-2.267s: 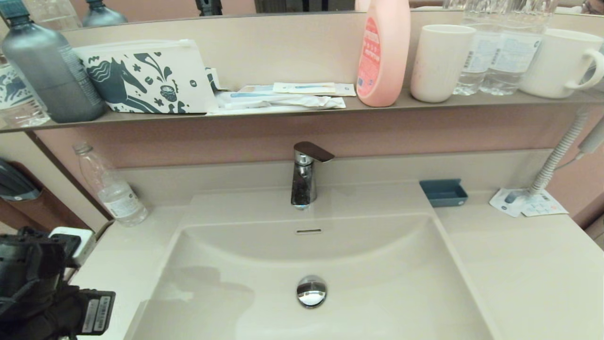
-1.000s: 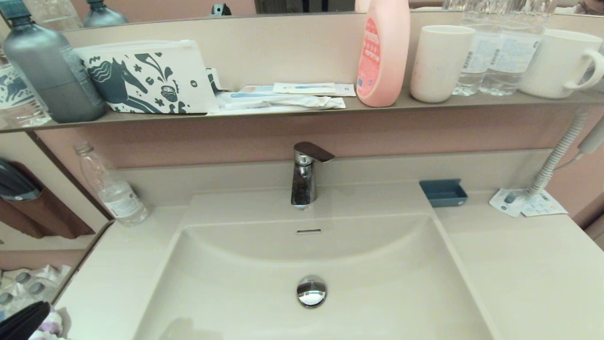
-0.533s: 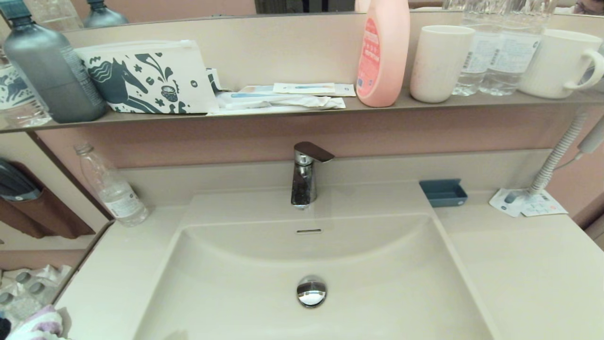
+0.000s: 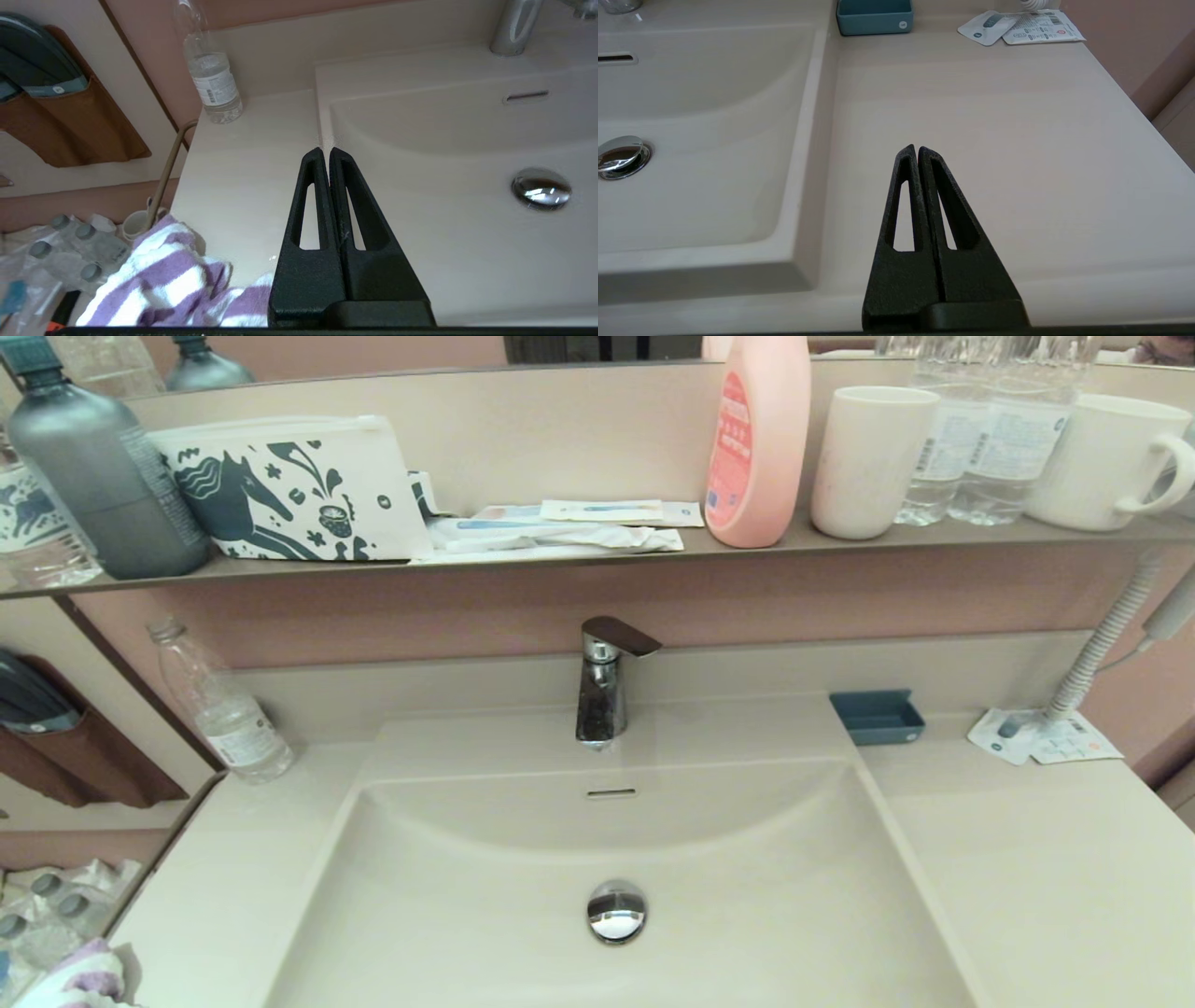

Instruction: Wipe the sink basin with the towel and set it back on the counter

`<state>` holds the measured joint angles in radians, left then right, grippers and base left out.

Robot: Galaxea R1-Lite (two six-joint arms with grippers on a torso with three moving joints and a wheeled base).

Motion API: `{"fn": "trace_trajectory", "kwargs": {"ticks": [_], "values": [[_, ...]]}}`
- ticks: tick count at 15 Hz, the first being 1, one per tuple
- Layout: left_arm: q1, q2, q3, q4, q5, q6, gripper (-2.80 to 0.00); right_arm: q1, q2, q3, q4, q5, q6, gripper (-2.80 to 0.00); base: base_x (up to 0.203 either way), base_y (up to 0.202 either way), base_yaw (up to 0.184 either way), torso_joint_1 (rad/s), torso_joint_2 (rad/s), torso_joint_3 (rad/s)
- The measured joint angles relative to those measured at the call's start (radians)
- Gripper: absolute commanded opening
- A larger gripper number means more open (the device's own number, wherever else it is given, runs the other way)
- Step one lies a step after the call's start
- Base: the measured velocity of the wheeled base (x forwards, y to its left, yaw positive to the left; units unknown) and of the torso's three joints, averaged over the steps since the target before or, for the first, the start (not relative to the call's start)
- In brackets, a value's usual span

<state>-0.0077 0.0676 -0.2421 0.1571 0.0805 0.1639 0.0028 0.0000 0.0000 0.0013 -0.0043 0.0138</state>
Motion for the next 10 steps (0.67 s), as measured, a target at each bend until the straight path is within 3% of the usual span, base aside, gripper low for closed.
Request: {"fn": "trace_trajectory", "kwargs": {"ticks": [4, 10], "values": [[0.003, -0.056, 0.028, 0.024, 0.031, 0.013, -2.80, 0.000, 0.000, 0.000, 0.000, 0.000, 0.000, -2.80, 0.000, 0.000, 0.000, 0.000, 0.00, 0.000], [0.003, -0.067, 0.169, -0.133, 0.088, 0.011, -2.80, 0.000, 0.000, 0.000, 0.000, 0.000, 0.000, -2.80, 0.000, 0.000, 0.000, 0.000, 0.00, 0.000]]}}
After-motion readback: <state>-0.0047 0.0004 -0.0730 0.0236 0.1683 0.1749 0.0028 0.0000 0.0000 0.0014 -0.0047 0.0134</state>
